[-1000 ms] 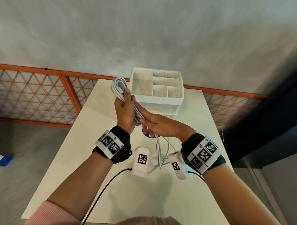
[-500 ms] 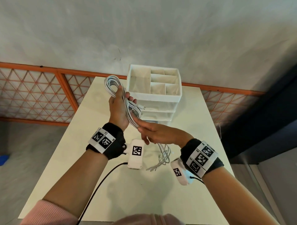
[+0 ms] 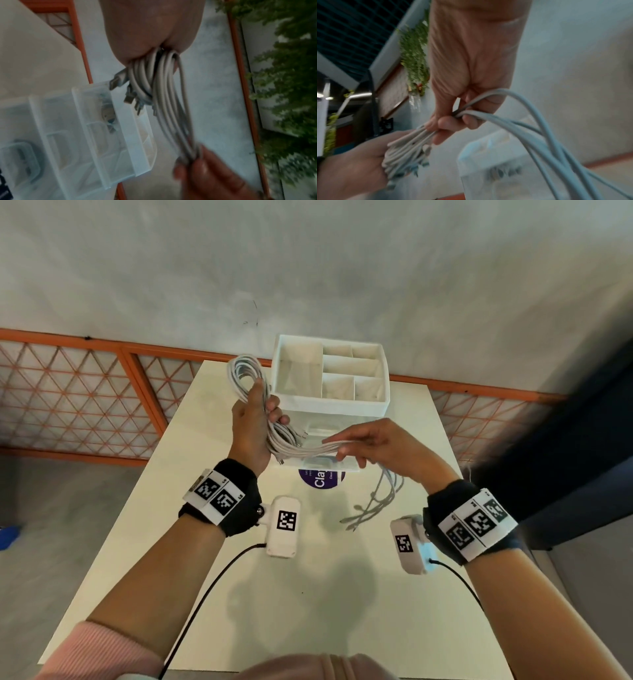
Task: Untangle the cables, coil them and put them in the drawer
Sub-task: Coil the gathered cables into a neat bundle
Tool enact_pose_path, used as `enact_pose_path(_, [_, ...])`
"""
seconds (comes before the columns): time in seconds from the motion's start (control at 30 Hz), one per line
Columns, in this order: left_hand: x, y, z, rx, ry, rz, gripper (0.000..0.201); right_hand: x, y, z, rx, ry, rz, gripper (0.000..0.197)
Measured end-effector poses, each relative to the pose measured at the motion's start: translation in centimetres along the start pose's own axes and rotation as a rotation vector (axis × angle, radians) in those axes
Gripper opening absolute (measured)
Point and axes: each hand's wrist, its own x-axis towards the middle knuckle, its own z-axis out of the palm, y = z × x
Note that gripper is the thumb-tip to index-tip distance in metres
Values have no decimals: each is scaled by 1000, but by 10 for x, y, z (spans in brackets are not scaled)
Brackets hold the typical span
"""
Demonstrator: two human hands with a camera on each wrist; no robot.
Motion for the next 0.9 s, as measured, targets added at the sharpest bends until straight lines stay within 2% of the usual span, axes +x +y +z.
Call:
enact_pose_path(0.1, [-5,-6,4,92,-110,-27,32,5,-20,-4,-126,-1,-103,27])
enact_pose_path(0.2, [-13,-11,10,201,-232,-33,31,11,-36,-5,-303,-13,-119,23])
enact_pose_path(0.3, [-21,-12,17,361,-316,-12,40,12,-48,-6,-289,22,-123,17])
enact_pose_path(0.4, [-27,-10,23,388,-377,-35,37,14,-52,-6,-276,95,-142,39])
enact_pose_path(0.53, [-32,-11,25,411,-472,-133,35,19,-51,-1,-498,166,-229,68])
enact_pose_path(0.67, [-36,-12,22,543,-540,-207,38,17,-49,3,-641,219,-260,78])
enact_pose_path(0.77, [-33,-10,19,668,-593,-203,46,15,-44,1,-603,252,-248,80])
enact_pose_path(0.9, [-31,-7,16,755,-679,-181,42,12,-31,-6,-414,178,-205,72])
